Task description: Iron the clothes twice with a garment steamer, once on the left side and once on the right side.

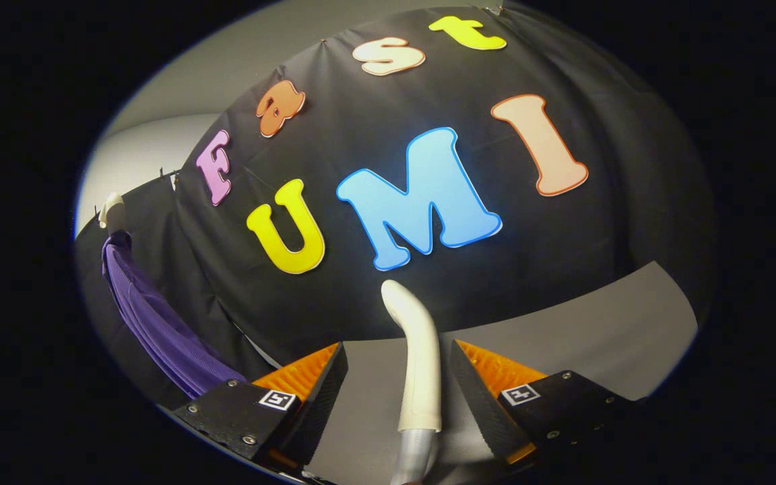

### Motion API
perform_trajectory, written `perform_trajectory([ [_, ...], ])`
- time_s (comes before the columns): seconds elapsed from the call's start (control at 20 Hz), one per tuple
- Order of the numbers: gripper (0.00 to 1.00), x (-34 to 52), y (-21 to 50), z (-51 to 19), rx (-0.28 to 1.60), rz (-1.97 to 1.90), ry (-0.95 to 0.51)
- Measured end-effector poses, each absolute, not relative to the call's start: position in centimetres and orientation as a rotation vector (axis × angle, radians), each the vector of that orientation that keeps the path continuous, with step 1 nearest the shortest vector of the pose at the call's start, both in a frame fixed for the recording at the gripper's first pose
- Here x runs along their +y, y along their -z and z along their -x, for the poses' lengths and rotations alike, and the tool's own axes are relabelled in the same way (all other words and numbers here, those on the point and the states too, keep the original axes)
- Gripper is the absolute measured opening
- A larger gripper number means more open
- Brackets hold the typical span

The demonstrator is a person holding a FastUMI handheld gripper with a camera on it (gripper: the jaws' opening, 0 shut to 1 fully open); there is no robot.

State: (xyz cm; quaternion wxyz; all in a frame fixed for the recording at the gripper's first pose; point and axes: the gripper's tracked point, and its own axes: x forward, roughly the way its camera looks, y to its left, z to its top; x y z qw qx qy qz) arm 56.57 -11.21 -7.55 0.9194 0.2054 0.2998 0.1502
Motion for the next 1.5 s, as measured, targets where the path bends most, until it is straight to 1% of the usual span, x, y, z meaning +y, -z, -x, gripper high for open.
perform_trajectory([
  [0.2, 0.94, -11.3, 11.1, -57.1, 0.727, -0.475, -0.289],
  [0.4, 0.90, -10.1, 13.1, -56.7, 0.823, -0.630, -0.337],
  [0.5, 0.83, -10.1, 13.1, -56.9, 0.822, -0.695, -0.353],
  [0.55, 0.76, -10.2, 13.1, -56.9, 0.828, -0.710, -0.354],
  [0.6, 0.71, -10.4, 13.5, -56.8, 0.842, -0.723, -0.352],
  [0.65, 0.64, -10.4, 13.9, -56.6, 0.852, -0.756, -0.361],
  [0.75, 0.57, -10.2, 14.0, -56.3, 0.869, -0.836, -0.364],
  [0.85, 0.53, -9.8, 13.8, -56.3, 0.883, -0.891, -0.374],
  [0.9, 0.49, -9.9, 13.8, -56.4, 0.875, -0.888, -0.363],
  [0.95, 0.40, -10.3, 13.4, -56.1, 0.861, -0.867, -0.353],
  [1.05, 0.35, -10.5, 11.7, -55.9, 0.791, -0.825, -0.341],
  [1.15, 0.34, -9.9, 9.6, -54.3, 0.736, -0.777, -0.372],
  [1.25, 0.34, -9.1, 8.9, -52.2, 0.724, -0.700, -0.396],
  [1.5, 0.34, -8.3, 6.7, -46.6, 0.637, -0.673, -0.377],
])
